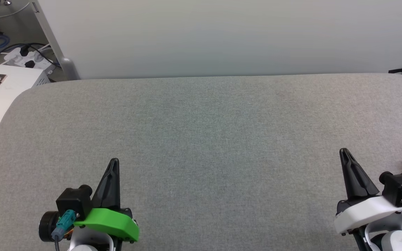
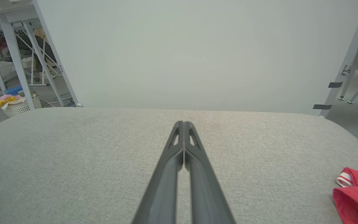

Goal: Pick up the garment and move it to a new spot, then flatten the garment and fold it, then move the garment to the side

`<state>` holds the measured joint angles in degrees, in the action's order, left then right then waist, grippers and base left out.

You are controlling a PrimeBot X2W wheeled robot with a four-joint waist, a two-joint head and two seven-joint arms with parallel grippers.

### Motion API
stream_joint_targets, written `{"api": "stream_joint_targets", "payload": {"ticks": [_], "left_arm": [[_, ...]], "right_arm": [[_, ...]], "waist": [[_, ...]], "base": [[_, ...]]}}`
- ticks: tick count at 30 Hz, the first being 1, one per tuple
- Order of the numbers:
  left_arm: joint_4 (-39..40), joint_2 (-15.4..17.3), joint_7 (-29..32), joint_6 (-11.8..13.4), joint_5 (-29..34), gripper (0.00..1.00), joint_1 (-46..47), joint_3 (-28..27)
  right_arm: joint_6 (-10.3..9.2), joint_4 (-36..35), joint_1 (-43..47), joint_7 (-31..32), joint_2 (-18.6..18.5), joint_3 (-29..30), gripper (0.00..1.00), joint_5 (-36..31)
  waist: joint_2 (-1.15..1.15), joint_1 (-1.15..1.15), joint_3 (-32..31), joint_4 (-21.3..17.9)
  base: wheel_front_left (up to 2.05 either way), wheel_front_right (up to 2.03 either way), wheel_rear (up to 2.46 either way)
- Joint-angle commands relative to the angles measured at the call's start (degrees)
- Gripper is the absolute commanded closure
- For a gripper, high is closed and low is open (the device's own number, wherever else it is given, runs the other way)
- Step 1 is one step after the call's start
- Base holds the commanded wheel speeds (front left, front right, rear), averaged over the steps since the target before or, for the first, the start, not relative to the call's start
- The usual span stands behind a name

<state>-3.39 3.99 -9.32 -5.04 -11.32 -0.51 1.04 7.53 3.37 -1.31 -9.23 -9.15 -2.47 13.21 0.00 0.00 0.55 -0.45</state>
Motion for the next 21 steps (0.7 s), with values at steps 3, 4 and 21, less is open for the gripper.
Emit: {"api": "stream_joint_targets", "payload": {"ticks": [3, 4, 21], "left_arm": [[0.4, -0.2, 0.6, 0.7, 1.2, 1.00, 0.2, -0.2], [0.4, -0.3, 0.7, 0.7, 1.3, 1.00, 0.2, -0.2], [1.1, -0.5, 2.6, 1.7, 3.6, 1.00, 0.3, -0.4]], "right_arm": [[-0.02, -0.5, 0.5, 0.7, 0.6, 0.3, 1.00, -1.0], [-0.02, -0.5, 0.5, 0.8, 0.6, 0.3, 1.00, -1.1], [-0.02, -1.2, 0.7, 2.7, 1.9, 0.8, 1.00, -3.8]], "waist": [[0.00, 0.00, 0.0, 0.0], [0.00, 0.00, 0.0, 0.0], [0.00, 0.00, -0.1, 0.1]], "base": [[0.00, 0.00, 0.00], [0.00, 0.00, 0.00], [0.00, 0.00, 0.00]]}}
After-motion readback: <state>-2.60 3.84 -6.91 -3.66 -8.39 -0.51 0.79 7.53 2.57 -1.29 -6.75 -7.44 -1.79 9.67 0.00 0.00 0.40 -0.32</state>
